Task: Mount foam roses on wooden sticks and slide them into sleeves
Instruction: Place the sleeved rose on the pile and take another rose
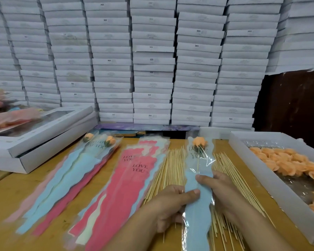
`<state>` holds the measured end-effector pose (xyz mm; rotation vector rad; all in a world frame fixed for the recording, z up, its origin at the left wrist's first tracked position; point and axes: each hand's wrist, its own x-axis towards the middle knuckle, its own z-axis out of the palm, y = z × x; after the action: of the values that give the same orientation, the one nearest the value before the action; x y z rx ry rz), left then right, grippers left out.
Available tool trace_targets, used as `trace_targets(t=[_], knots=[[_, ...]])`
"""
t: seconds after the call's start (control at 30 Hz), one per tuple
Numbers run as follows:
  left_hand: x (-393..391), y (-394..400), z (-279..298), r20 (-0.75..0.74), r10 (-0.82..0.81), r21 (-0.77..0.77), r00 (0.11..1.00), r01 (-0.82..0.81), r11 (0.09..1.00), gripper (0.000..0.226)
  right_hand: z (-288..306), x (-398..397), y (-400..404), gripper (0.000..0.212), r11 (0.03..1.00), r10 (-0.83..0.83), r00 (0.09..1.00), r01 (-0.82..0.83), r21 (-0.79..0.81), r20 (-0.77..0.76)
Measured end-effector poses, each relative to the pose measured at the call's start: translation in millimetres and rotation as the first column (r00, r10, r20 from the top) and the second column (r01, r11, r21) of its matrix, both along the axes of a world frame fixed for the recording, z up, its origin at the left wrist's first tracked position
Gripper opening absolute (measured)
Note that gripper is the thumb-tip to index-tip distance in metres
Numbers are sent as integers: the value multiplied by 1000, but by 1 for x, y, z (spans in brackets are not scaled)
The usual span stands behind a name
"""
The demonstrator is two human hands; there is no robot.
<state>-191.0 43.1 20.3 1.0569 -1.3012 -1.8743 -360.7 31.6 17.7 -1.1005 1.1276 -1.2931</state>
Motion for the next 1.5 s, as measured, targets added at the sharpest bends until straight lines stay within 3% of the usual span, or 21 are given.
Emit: trace_targets(t=[0.1, 0.33, 0.47, 0.77, 0.83, 0.9, 1.07, 1.23, 1.37, 1.5], knots=[[1, 0, 1, 15, -59, 11, 998, 58, 998, 20, 2, 0, 0, 14, 1000, -25, 1000, 25, -17, 2], [1, 0, -1, 5, -4, -3, 1000, 4, 1000, 10, 1, 5, 6, 9, 992, 125, 992, -125, 18, -27], [1, -2, -3, 38, 7, -7, 999, -6, 1000, 29, 1, 5, 5, 9, 993, 111, 994, -110, 31, -25], [2, -2, -2, 26, 41, -12, 999, -41, 999, 43, 4, 6, 9, 16, 995, 103, 995, -103, 8, 11], [3, -2, -1, 8, 28, -16, 1000, -27, 1000, 34, 3, 7, 8, 17, 994, 105, 994, -105, 6, 11], [4, -2, -2, -7, 6, -29, 1000, -6, 1000, 8, 1, 6, 7, 26, 994, 105, 994, -105, 2, 11], [6, -5, -2, -3, 4, -64, 1000, -5, 998, 10, -4, 6, 2, 39, 994, 113, 992, -113, -3, 49], [8, -7, 5, 51, 168, -200, 984, -155, 967, 16, -12, 5, -8, 61, 995, 75, 986, -84, 50, 148], [10, -13, 19, 133, 226, -323, 965, -173, 930, 17, -15, 3, -12, 65, 997, 17, 980, -31, 68, 198], [10, -17, 39, 76, 240, -307, 968, -207, 929, 17, -19, 0, -14, 58, 997, 27, 980, -40, 64, 196]])
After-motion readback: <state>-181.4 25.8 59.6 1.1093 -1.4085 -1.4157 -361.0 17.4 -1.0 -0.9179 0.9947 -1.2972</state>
